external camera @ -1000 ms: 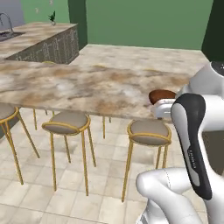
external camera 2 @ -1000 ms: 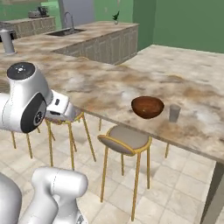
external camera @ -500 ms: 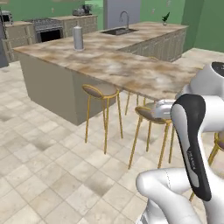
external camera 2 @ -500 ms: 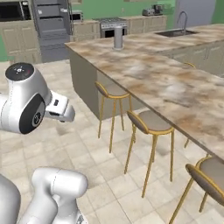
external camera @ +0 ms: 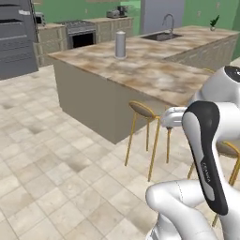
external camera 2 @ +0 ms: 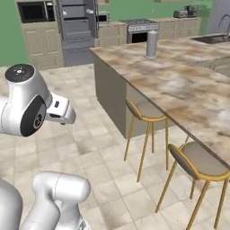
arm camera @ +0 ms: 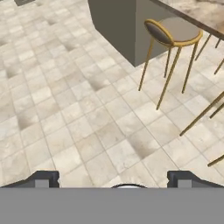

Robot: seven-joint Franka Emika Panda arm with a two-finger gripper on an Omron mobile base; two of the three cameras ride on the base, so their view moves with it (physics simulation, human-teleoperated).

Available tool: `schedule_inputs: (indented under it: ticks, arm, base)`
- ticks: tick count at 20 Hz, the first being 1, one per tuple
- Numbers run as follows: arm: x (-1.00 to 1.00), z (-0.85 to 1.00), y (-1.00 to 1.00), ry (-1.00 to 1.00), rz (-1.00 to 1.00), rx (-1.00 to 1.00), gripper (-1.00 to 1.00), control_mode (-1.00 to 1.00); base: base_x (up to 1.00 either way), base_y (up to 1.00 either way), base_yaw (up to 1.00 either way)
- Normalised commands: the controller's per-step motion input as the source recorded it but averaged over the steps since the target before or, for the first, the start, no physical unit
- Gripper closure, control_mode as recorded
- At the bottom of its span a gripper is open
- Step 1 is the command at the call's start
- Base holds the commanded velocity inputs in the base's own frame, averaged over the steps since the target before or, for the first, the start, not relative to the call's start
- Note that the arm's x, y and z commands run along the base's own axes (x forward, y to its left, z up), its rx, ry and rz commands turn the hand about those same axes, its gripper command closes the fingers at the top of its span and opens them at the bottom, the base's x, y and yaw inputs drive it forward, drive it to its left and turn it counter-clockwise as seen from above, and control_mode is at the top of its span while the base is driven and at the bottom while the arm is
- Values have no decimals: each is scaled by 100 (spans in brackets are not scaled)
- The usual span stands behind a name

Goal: There is a bowl on the dining counter. Grab a lemon wedge from the fridge and place it in the bowl. Then get the liquor bottle and glass cup from the cabinet and place them next to the bowl.

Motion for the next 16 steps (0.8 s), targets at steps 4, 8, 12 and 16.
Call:
schedule_inputs:
  ticks: [4, 8, 12, 16]
  arm:
    - [0, 0, 0, 0, 0, 0, -100, 100]
    - [0, 0, 0, 0, 0, 0, -100, 100]
    - [0, 0, 0, 0, 0, 0, -100, 100]
    - [0, 0, 0, 0, 0, 0, -100, 100]
  base:
    - [100, 43, 7]
    - [100, 46, 6]
    - [100, 36, 8]
    - [100, 30, 10]
